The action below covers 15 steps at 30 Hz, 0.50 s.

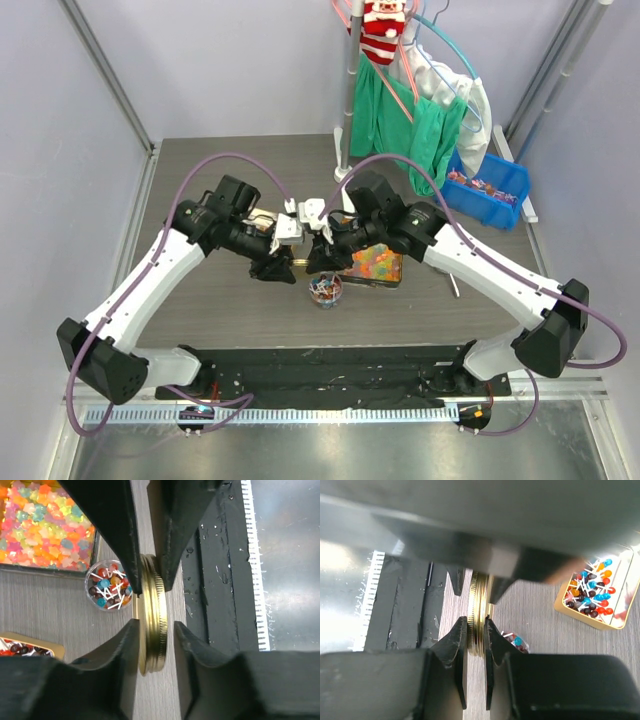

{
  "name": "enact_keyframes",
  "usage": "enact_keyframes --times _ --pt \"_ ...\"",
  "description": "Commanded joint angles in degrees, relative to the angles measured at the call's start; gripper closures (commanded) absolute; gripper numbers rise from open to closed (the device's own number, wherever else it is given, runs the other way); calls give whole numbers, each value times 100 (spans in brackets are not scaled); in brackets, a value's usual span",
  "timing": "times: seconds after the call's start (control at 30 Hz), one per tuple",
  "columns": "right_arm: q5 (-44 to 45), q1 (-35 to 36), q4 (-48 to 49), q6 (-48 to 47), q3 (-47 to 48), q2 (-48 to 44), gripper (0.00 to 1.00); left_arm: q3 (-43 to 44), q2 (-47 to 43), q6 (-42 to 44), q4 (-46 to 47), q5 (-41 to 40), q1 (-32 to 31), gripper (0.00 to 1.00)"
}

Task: Pack the candies
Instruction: Adjust the bottle lid.

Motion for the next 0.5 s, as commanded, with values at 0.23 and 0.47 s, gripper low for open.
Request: enact_keyframes --times 0.23,0.47 --pt "41 -211 255 -117 138 62 99 -214 -399 55 234 189 -61 63" --pt "208 -246 316 -179 15 44 99 -161 -479 46 216 197 -61 64"
